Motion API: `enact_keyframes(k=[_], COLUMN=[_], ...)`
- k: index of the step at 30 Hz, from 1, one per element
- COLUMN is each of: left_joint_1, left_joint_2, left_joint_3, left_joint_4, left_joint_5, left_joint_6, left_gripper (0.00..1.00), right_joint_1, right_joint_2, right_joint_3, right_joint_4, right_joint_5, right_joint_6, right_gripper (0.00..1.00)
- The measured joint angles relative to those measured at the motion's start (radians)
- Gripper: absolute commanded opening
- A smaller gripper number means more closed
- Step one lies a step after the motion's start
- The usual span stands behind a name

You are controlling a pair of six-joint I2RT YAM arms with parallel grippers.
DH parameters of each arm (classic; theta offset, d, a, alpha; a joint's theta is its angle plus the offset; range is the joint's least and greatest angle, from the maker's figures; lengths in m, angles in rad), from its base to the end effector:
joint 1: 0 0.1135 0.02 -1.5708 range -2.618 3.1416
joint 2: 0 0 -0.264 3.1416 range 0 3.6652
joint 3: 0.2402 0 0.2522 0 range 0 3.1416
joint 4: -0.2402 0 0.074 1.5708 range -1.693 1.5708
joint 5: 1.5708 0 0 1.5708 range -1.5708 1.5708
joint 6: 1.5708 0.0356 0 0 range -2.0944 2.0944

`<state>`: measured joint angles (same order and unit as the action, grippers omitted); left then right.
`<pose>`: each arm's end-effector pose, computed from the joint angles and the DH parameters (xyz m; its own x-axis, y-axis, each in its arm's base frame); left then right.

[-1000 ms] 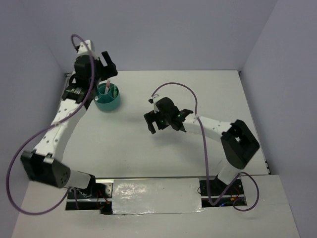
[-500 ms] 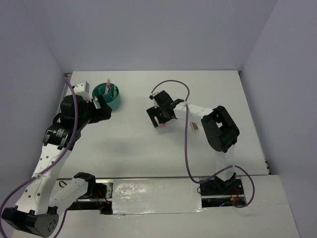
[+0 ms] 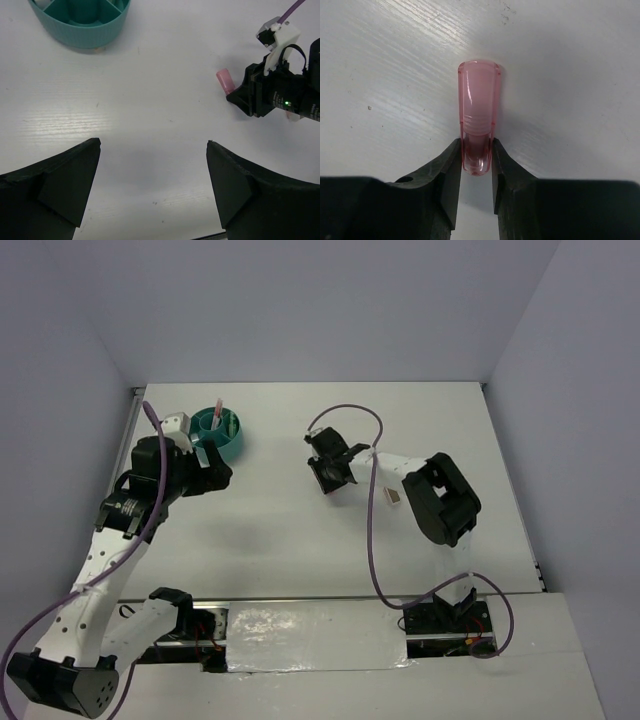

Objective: Sort the stationery into containers
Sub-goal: Pick up the stationery from the center of the board, then place the stationery in the storage box.

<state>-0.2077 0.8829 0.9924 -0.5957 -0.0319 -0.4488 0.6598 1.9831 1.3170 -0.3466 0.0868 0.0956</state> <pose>0.1824 -0.0373 0.3527 -0.4894 -0.3400 -0.8030 -0.0375 0.9282 -0.3702 0.3286 0.2510 0.1583 -0.7220 -0.4397 -0.5342 -0.5078 0.8612 -0.0227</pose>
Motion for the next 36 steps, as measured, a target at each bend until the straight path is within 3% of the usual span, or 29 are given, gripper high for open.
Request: enact_keyframes(k=[4, 8, 13, 19, 26, 27, 28, 30, 36], left_joint_1=[0.0, 0.0, -0.005, -0.047, -0.064, -0.065, -0.067, -0.071, -0.088], left_joint_2=[-0.008, -0.022, 0.004, 0.044, 0.03, 0.028, 0.027, 0.027, 0.048], left_joint_3=[-0.027, -0.075, -0.158, -0.192, -0.209, -0.213, -0.217, -0.218, -0.218], left_joint_4=[0.045, 0.129, 0.32, 0.467, 0.582, 0.593, 0.607, 0.623, 0.641], left_joint_5=[0.074, 0.185, 0.361, 0.476, 0.541, 0.548, 0.558, 0.567, 0.59], left_joint_6=[-0.034, -0.142, -0.326, -0.449, -0.506, -0.511, -0.523, -0.529, -0.526], left_gripper=[0.99, 0.99, 0.99, 0.94, 0.88, 0.74, 0.74, 0.64, 0.6], right_joint_1=[0.006, 0.033, 0.204, 0.361, 0.398, 0.401, 0.406, 0.41, 0.414], right_joint_2=[-0.055, -0.235, -0.492, -0.676, -0.727, -0.727, -0.727, -0.727, -0.727], right_joint_3=[-0.091, -0.293, -0.399, -0.427, -0.442, -0.441, -0.44, -0.435, -0.409], right_joint_4=[0.08, 0.171, 0.294, 0.446, 0.478, 0.476, 0.475, 0.473, 0.472], right_joint_5=[0.003, -0.016, -0.004, 0.025, 0.051, 0.054, 0.056, 0.059, 0.075], right_joint_6=[0.021, 0.059, 0.091, 0.124, 0.131, 0.131, 0.131, 0.127, 0.115], right_gripper=[0.01, 0.03, 0.03, 0.03, 0.03, 0.03, 0.03, 0.03, 0.04])
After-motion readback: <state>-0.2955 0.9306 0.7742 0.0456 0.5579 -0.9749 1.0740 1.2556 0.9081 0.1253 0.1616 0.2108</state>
